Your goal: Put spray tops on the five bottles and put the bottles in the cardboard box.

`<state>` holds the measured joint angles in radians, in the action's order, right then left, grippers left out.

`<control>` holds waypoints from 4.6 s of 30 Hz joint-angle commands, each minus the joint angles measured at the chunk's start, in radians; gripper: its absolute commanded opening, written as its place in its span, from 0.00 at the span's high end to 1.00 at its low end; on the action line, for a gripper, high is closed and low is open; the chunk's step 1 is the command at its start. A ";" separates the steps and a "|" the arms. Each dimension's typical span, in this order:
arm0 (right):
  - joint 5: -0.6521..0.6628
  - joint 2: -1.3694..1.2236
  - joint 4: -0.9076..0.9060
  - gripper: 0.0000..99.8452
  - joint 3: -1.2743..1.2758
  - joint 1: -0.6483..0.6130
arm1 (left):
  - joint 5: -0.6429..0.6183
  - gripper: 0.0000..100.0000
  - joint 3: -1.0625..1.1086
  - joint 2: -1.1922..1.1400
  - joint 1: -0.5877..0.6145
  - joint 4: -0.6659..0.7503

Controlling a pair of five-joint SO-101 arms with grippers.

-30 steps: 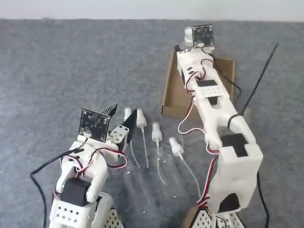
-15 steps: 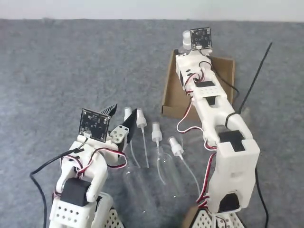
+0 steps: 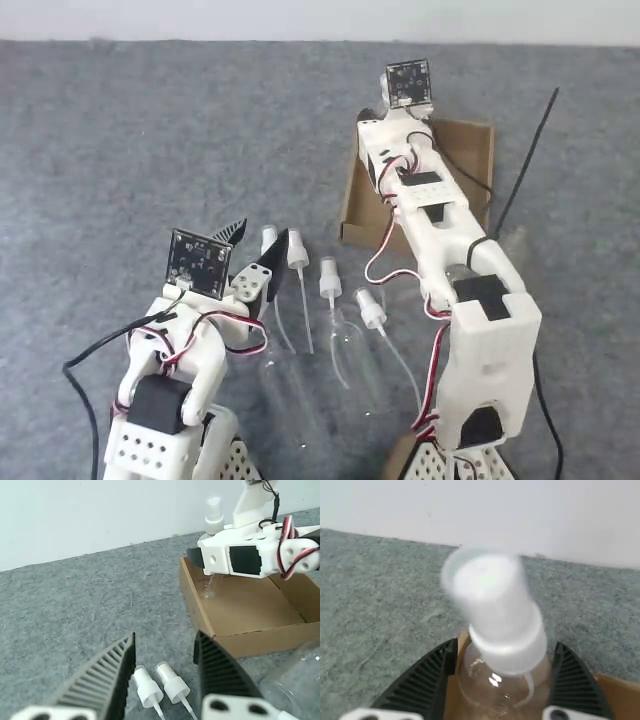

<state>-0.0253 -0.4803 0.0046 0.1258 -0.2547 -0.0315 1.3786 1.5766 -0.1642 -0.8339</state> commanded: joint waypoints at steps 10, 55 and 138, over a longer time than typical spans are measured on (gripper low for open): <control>-0.011 0.021 -0.005 0.70 -0.098 -0.002 | -0.002 0.83 -0.007 0.021 0.002 0.020; -0.011 1.058 -1.380 0.70 -0.146 0.010 | 0.000 0.84 0.008 0.021 0.000 0.025; -0.480 0.739 -1.136 0.75 0.585 0.329 | 0.000 0.84 0.010 0.021 0.002 0.025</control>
<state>-0.6452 0.2516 -1.1093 0.7365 -0.0552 -0.0315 1.3970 1.5827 -0.1642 -0.8339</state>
